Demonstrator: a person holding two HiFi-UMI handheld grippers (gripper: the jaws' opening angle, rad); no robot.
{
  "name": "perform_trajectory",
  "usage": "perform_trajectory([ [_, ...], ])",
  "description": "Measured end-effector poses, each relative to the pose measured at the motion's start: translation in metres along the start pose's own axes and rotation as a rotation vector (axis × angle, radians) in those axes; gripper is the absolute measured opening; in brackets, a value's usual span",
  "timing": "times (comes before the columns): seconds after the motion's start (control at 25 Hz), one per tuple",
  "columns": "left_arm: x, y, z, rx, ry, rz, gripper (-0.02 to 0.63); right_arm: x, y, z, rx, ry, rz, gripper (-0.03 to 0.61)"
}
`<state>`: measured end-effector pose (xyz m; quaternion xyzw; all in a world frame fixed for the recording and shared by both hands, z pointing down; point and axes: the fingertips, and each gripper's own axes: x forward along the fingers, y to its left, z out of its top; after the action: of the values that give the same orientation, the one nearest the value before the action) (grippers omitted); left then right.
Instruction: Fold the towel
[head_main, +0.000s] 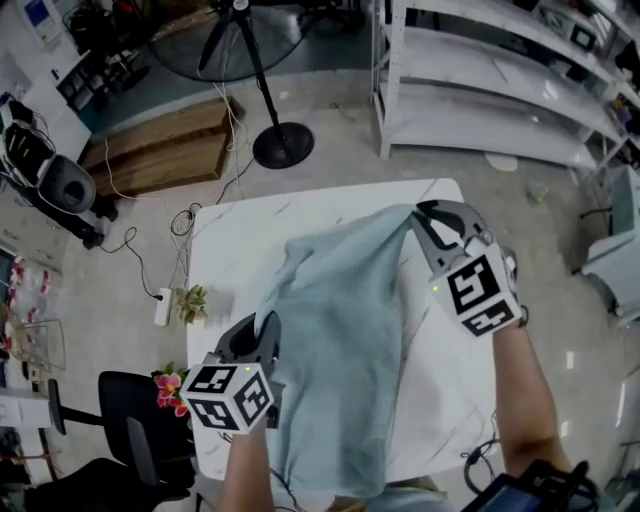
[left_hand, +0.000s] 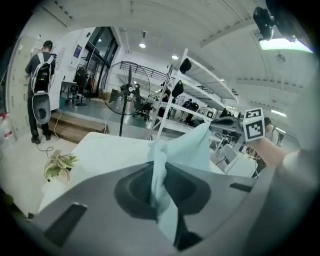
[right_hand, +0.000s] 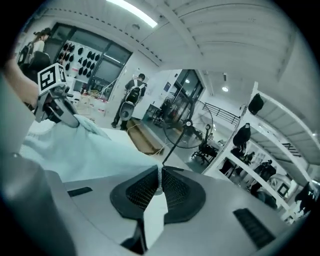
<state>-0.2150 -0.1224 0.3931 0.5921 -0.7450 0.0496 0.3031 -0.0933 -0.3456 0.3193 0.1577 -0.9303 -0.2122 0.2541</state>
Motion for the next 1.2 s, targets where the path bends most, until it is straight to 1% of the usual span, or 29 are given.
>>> perform_trajectory([
  [0.08, -0.003, -0.002, -0.023, 0.006, 0.054, 0.007, 0.038, -0.023, 0.016, -0.038, 0.008, 0.053, 0.013, 0.037],
  [0.16, -0.001, -0.001, -0.055, 0.021, 0.135, 0.02, 0.038, -0.039, 0.047, -0.093, 0.005, 0.164, 0.057, 0.037],
  [0.24, 0.002, 0.001, -0.088, 0.04, 0.219, 0.031, 0.038, -0.047, 0.084, -0.145, -0.028, 0.285, 0.124, 0.038],
  [0.28, 0.003, 0.002, -0.1, 0.049, 0.251, 0.031, 0.04, -0.05, 0.102, -0.164, -0.038, 0.333, 0.166, 0.042],
  [0.32, 0.004, 0.001, -0.109, 0.056, 0.271, 0.027, 0.042, -0.052, 0.116, -0.178, -0.029, 0.366, 0.211, 0.055],
  [0.36, 0.005, -0.001, -0.113, 0.058, 0.278, 0.017, 0.053, -0.055, 0.127, -0.186, 0.001, 0.379, 0.253, 0.083],
  [0.44, 0.004, -0.007, -0.111, 0.049, 0.261, -0.013, 0.141, -0.06, 0.139, -0.188, 0.101, 0.362, 0.317, 0.145],
  [0.48, 0.002, -0.009, -0.107, 0.042, 0.244, -0.025, 0.173, -0.062, 0.14, -0.184, 0.149, 0.344, 0.339, 0.18],
  [0.56, -0.004, -0.009, -0.094, 0.039, 0.21, -0.033, 0.215, -0.064, 0.138, -0.175, 0.206, 0.307, 0.363, 0.189],
  [0.64, -0.009, -0.008, -0.076, 0.046, 0.173, -0.028, 0.236, -0.064, 0.131, -0.168, 0.24, 0.282, 0.372, 0.189],
  [0.72, -0.01, -0.007, -0.056, 0.052, 0.137, -0.026, 0.239, -0.065, 0.124, -0.162, 0.267, 0.265, 0.378, 0.189],
  [0.8, 0.0, -0.004, -0.04, 0.061, 0.124, -0.034, 0.239, -0.064, 0.12, -0.16, 0.283, 0.255, 0.389, 0.186],
  [0.88, 0.02, -0.002, -0.036, 0.083, 0.156, -0.055, 0.239, -0.062, 0.123, -0.16, 0.296, 0.253, 0.413, 0.184],
  [0.96, 0.045, 0.0, -0.041, 0.103, 0.218, -0.082, 0.244, -0.058, 0.128, -0.164, 0.305, 0.256, 0.44, 0.181],
  [1.12, 0.088, -0.003, -0.063, 0.099, 0.355, -0.143, 0.244, -0.05, 0.138, -0.173, 0.31, 0.269, 0.482, 0.174],
  [1.2, 0.102, -0.003, -0.075, 0.098, 0.421, -0.158, 0.239, -0.045, 0.142, -0.176, 0.313, 0.27, 0.496, 0.166],
])
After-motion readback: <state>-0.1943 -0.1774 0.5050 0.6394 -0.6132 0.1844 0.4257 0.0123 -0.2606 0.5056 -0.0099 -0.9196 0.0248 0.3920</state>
